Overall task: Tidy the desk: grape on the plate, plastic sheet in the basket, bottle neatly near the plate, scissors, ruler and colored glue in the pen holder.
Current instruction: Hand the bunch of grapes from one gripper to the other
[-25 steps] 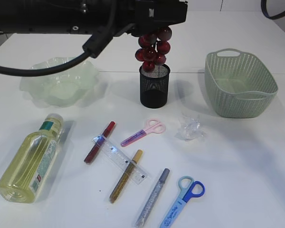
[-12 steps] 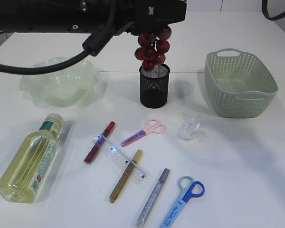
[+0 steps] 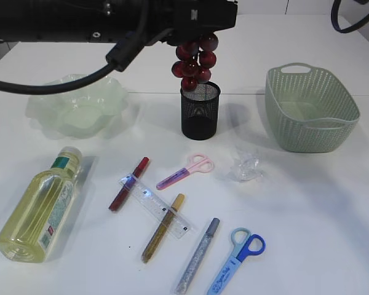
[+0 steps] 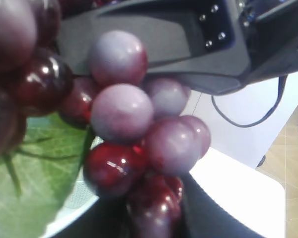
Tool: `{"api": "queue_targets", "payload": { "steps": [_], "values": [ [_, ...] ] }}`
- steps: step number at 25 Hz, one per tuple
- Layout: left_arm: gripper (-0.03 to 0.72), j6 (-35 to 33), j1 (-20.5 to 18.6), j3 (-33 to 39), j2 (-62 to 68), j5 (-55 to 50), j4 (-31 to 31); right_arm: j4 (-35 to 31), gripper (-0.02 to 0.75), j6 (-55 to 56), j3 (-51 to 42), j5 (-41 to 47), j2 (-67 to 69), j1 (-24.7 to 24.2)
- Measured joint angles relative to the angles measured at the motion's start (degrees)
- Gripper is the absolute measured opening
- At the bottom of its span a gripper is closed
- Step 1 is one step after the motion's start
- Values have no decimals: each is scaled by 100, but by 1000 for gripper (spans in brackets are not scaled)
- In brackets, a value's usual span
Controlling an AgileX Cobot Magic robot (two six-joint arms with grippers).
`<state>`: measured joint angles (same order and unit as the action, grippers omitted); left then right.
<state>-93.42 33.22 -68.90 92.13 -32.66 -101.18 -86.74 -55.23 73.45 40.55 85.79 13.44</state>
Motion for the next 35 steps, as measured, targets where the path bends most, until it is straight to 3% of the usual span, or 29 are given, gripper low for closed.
{"api": "queue_targets", "payload": {
  "steps": [13, 35],
  "values": [
    [110, 0, 0, -4, 0, 9, 0, 42, 378, 0, 0, -120, 9, 0],
    [107, 0, 0, -13, 0, 32, -34, 110, 419, -19, 0, -213, 9, 0]
  ]
}}
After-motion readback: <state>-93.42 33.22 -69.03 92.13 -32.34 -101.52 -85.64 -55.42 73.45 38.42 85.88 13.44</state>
